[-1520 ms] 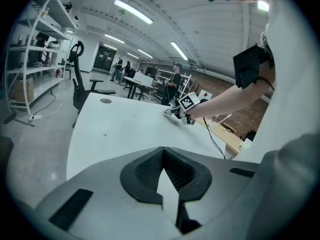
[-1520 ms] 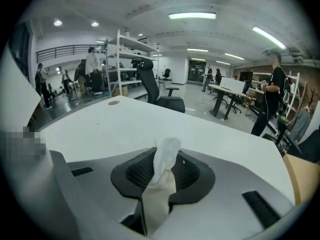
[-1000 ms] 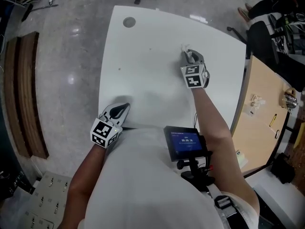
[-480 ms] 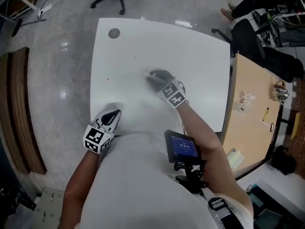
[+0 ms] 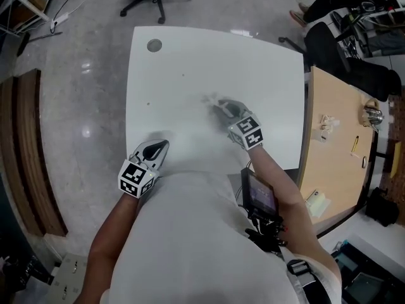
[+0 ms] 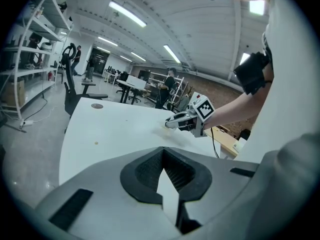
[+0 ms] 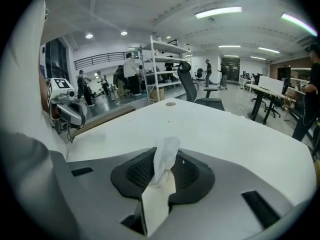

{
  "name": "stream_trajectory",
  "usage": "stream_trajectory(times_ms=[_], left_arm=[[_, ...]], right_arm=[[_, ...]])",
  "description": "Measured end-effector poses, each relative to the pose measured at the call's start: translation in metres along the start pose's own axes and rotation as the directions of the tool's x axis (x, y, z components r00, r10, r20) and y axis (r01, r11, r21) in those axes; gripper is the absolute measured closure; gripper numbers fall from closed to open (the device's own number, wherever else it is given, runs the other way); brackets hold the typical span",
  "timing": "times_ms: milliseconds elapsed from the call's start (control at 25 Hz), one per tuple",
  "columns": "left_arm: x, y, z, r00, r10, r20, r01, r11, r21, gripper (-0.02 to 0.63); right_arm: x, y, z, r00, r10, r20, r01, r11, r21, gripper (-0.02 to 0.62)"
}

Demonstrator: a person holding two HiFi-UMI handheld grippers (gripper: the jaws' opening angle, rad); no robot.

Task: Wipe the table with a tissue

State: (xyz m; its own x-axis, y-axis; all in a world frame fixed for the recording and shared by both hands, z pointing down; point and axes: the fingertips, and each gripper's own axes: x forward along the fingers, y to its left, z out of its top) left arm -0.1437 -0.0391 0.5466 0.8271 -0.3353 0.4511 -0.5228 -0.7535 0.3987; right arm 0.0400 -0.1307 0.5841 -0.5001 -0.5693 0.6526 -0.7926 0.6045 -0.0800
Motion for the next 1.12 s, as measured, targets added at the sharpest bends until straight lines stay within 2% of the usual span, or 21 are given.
stream_trajectory(times_ms=[160, 320, 560, 800, 920, 1120], left_arm=[[-0.011, 0.006, 0.013, 0.999, -0.006, 0.032, 0.006, 1.000, 0.017, 0.603], [-0.020, 0.018, 0.023, 0.997, 0.031, 0.068, -0.033, 0.999, 0.026, 0.603], [-0.021, 0.005, 0.013, 0.996, 0.036, 0.085, -0.037, 0.999, 0.007, 0.603], [-0.028, 0.013, 0.004, 0.989, 0.104, 0.107, -0.102, 0.995, -0.017, 0.603], [-0.029, 0.009, -0.001, 0.989, 0.107, 0.104, -0.104, 0.994, -0.029, 0.603], [-0.039, 0.014, -0.001, 0.987, 0.123, 0.102, -0.119, 0.992, -0.050, 0.603]], right_arm=[[0.000, 0.002, 0.013, 1.000, -0.026, 0.013, 0.026, 0.999, 0.025, 0.515], [0.018, 0.008, 0.043, 0.998, 0.016, 0.055, -0.017, 1.000, 0.001, 0.515], [0.018, 0.017, 0.038, 0.999, 0.032, 0.030, -0.031, 0.999, -0.022, 0.515], [0.032, 0.022, 0.043, 0.997, 0.062, 0.041, -0.059, 0.997, -0.055, 0.515], [0.032, 0.012, 0.037, 0.999, 0.034, 0.035, -0.034, 0.999, -0.018, 0.515], [0.048, -0.019, 0.038, 0.998, -0.057, 0.004, 0.056, 0.995, 0.084, 0.515]])
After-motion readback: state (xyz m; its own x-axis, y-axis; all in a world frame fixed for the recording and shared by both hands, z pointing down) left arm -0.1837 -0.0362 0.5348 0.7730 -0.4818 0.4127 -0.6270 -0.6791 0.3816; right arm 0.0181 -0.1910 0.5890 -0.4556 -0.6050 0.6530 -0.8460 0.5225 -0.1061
